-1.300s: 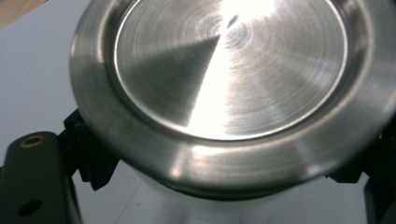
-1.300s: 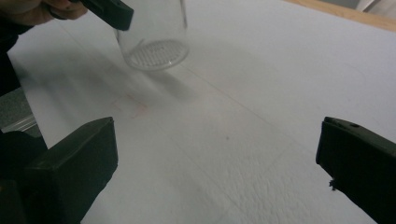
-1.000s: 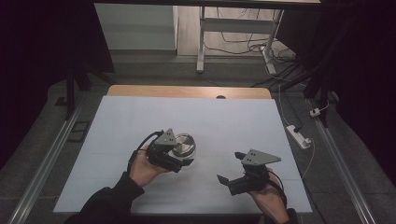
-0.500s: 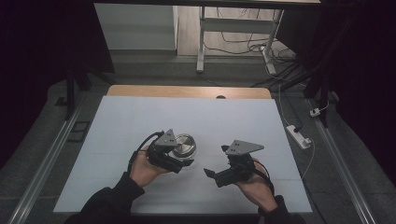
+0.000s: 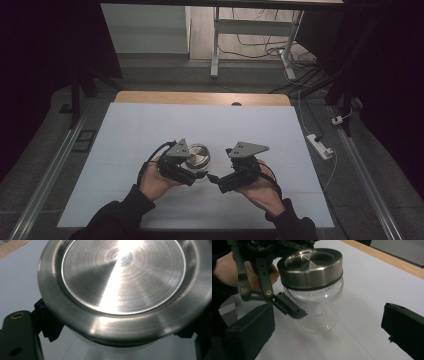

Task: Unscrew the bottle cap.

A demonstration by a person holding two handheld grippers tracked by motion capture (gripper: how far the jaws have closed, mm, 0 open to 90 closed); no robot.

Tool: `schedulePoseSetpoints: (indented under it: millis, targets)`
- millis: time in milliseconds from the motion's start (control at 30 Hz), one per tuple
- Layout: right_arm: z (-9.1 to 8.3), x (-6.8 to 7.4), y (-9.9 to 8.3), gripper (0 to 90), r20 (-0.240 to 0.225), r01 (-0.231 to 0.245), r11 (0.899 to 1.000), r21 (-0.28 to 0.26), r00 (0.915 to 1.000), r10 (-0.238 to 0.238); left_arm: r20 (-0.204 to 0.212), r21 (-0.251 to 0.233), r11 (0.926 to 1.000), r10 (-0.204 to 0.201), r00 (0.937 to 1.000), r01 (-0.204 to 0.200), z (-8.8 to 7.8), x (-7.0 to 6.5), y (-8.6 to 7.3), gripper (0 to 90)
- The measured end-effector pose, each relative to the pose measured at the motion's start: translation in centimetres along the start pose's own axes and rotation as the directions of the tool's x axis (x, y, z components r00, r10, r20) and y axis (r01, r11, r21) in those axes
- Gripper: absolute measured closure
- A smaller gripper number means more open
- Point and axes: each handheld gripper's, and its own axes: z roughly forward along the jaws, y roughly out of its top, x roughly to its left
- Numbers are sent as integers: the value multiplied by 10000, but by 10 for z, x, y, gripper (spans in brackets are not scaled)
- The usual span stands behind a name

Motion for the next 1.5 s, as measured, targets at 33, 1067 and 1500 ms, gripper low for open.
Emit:
schedulePoseSetpoints:
  millis: [33, 1067, 1500]
  targets:
    - [1, 0, 1, 0, 43, 9, 10000, 40, 10000, -9, 22, 53, 10000, 59, 10000, -59, 0, 0, 0, 157]
    - [39, 4, 31, 184, -1549, 749, 9971, -146, 9850, -762, 915, 103, 9989, 448, 9948, -459, 1, -1, 0, 157]
    - [37, -21, 23, 181, -4989, 1719, 9805, -948, 8441, -1963, 2664, -136, 9917, 1267, 9555, -1277, 1, -4, -1, 157]
